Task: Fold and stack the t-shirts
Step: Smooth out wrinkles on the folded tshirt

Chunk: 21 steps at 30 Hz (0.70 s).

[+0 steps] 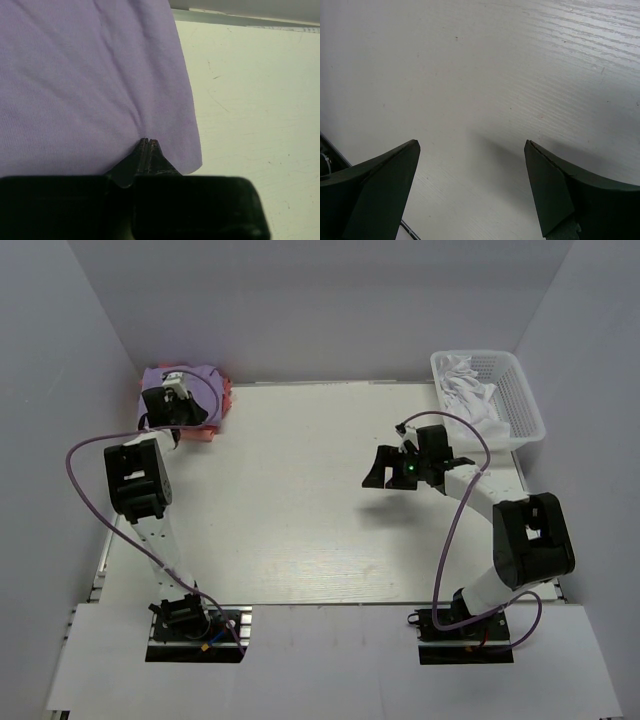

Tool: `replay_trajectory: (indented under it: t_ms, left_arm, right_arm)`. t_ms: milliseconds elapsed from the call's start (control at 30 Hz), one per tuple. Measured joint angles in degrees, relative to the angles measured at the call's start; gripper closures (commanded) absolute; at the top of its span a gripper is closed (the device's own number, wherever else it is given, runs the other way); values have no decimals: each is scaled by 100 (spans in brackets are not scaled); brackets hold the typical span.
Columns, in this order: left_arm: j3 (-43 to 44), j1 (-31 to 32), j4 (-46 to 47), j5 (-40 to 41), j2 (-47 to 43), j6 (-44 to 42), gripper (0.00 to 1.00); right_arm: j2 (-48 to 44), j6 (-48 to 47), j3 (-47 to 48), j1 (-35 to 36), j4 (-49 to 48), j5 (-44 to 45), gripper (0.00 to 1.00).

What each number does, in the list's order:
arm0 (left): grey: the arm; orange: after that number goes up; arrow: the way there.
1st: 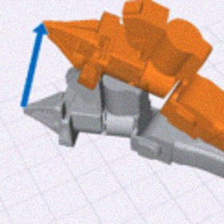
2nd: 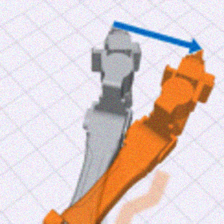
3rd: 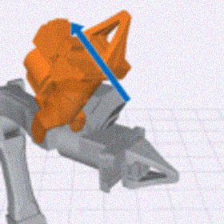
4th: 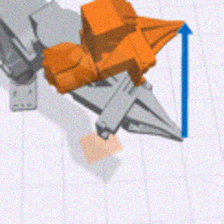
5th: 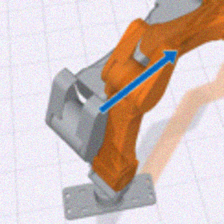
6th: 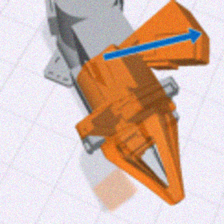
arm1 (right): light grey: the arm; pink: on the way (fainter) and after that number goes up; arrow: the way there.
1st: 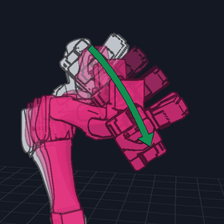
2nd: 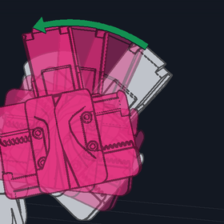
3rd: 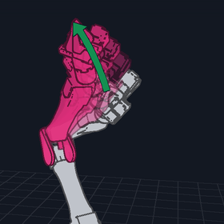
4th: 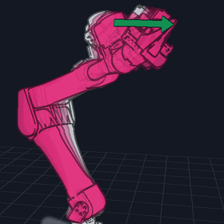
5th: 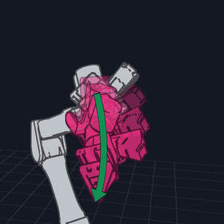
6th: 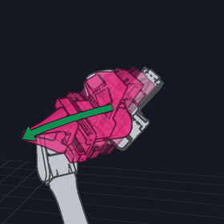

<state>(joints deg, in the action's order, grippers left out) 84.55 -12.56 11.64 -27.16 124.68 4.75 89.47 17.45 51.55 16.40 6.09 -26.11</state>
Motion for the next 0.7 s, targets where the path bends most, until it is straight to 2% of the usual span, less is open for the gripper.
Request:
replay_trajectory:
  t_ms: [133, 267, 367, 700]
  left_arm:
    - [83, -70, -24, -31, 105, 243, 100]
    - [839, -197, -369, -243, 654, 555, 100]
    - [1032, -278, -431, -457, 811, 881, 100]
    - [505, -361, -22, -428, -262, 1381, 100]
  right_arm:
    - [-227, -11, -46, 0, 7, 26, 9]
    - [-660, -15, -219, 0, 24, 50, 9]
    - [-857, -24, -249, 0, 24, 70, 9]
    - [-852, 39, -249, 0, -26, -11, 9]
